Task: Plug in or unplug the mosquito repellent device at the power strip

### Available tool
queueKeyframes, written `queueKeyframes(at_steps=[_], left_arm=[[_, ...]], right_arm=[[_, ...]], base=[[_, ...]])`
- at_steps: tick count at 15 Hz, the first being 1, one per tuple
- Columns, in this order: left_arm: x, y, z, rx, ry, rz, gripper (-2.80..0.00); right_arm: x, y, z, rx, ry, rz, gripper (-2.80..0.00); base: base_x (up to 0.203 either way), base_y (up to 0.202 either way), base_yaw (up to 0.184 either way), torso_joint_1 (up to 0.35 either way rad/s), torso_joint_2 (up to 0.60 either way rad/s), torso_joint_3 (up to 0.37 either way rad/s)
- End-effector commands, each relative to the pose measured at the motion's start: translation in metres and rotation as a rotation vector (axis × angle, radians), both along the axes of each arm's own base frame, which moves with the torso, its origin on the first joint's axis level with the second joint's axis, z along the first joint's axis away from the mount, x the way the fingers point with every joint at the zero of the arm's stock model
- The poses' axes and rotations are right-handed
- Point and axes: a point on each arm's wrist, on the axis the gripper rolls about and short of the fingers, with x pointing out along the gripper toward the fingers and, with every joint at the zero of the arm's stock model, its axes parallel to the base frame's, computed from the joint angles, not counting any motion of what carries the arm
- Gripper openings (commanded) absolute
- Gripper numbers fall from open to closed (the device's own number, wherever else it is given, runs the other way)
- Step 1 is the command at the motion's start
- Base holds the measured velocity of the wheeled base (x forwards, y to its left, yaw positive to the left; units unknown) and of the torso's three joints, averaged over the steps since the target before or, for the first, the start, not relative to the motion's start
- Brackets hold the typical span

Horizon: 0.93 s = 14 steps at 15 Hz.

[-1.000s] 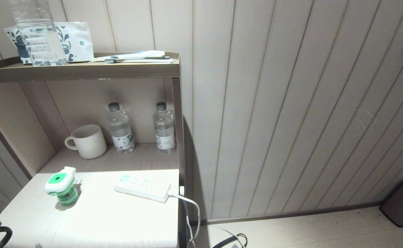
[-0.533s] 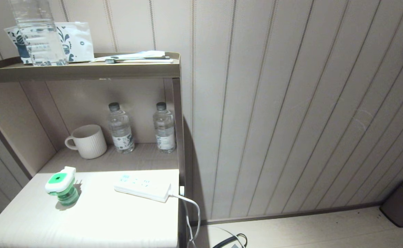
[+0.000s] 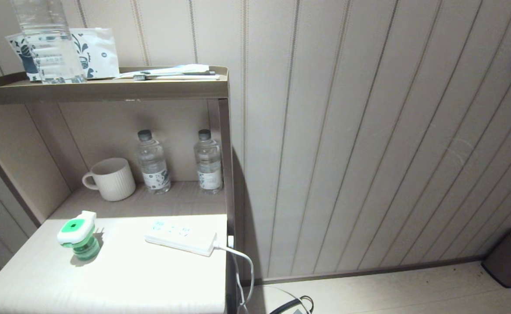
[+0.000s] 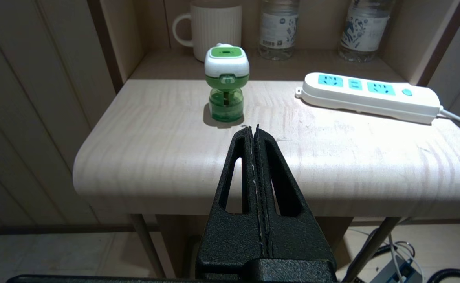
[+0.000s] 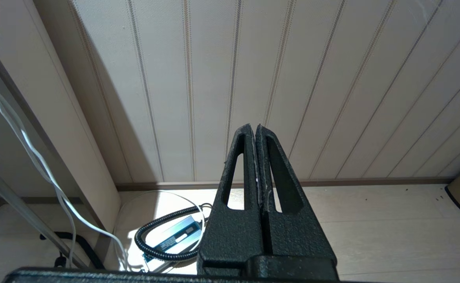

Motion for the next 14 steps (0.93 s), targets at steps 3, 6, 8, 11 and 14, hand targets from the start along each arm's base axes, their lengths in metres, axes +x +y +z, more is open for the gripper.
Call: queueKeyframes(at_steps=[3, 6, 8, 11, 14], left_arm=[[-0.0038, -0.0004, -0.009, -0.004, 0.026, -0.013, -2.8], [-0.0038, -0.0005, -0.0091, -0.006, 0.027, -0.015, -2.8], [-0.0038, -0.0004, -0.0095, -0.014, 0.031, -0.014, -2.8], [-0.0037, -0.0004, -0.0097, -0.014, 0.033, -0.014, -2.8], [-0.0037, -0.0004, -0.0096, -0.014, 0.033, -0.014, -2.8]], right_arm=[[0.0, 0.0, 0.0001, -0.001, 0.0, 0.001, -2.8], [0.0, 0.0, 0.0001, -0.001, 0.0, 0.001, -2.8], [0.0001, 0.0, -0.0002, -0.001, 0.001, 0.001, -2.8], [0.0, 0.0, 0.0001, -0.001, 0.0, 0.001, -2.8], [0.0, 0.0, 0.0001, -0.001, 0.0, 0.001, -2.8]], base=[[0.0, 0.0, 0.0, 0.0, 0.0, 0.0], [0.0, 0.0, 0.0, 0.0, 0.0, 0.0], [0.0, 0.0, 0.0, 0.0, 0.0, 0.0], [0.0, 0.0, 0.0, 0.0, 0.0, 0.0], [0.0, 0.0, 0.0, 0.0, 0.0, 0.0]])
